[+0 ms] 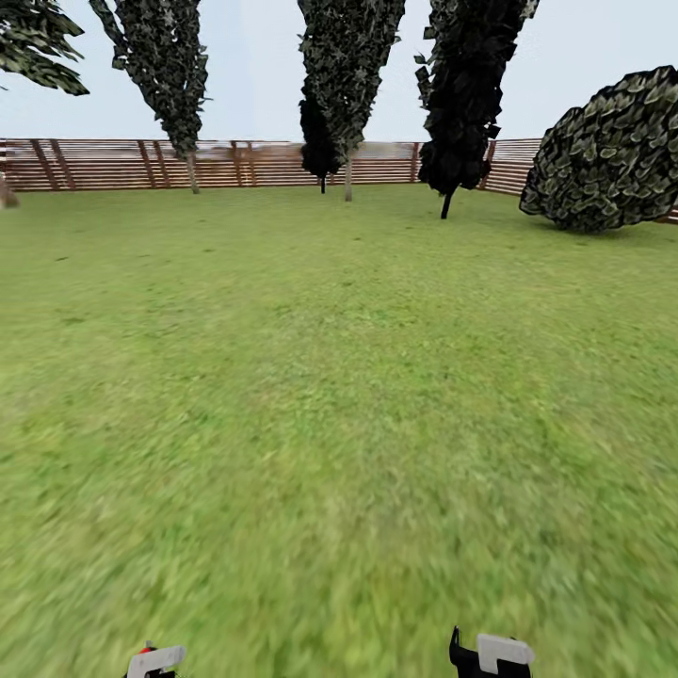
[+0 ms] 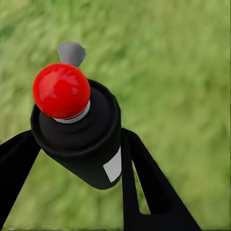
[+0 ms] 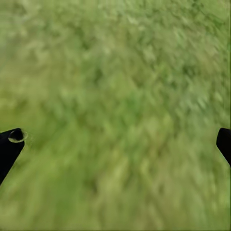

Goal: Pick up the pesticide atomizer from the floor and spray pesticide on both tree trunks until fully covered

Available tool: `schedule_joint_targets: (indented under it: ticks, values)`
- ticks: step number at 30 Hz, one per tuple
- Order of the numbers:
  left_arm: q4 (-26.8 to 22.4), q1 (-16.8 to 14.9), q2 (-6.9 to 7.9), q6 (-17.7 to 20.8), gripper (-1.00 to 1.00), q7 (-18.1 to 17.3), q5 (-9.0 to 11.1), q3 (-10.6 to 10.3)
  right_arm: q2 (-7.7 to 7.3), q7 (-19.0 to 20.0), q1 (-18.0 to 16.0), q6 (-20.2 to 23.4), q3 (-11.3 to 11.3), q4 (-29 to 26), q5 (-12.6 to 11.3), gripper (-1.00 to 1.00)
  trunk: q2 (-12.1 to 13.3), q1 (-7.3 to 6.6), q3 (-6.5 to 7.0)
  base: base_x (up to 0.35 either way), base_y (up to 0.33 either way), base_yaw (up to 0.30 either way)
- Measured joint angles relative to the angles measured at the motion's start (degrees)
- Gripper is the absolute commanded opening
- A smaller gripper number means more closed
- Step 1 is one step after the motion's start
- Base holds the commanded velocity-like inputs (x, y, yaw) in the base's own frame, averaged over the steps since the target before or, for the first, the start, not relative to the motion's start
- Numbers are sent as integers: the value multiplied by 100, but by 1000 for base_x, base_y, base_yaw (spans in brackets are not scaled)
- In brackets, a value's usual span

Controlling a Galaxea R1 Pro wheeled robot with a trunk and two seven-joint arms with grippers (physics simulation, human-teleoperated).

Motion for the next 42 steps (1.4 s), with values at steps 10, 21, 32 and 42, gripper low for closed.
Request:
schedule_joint_targets:
  ticks: [10,21,32,42]
  values:
    - [0,0,-9,2,-100,-1,-7,0,0,0,0,0,0,0,0,100,0,0,0,0,0,283]
    - [0,0,-11,1,-100,-3,-7,-1,0,1,1,0,0,0,0,100,0,0,0,0,0,284]
    - [0,0,-10,2,-100,0,-7,-1,0,0,0,0,0,0,0,100,0,0,0,0,0,283]
    - [0,0,-11,0,-100,-3,-6,1,0,0,0,0,0,0,0,100,0,0,0,0,0,283]
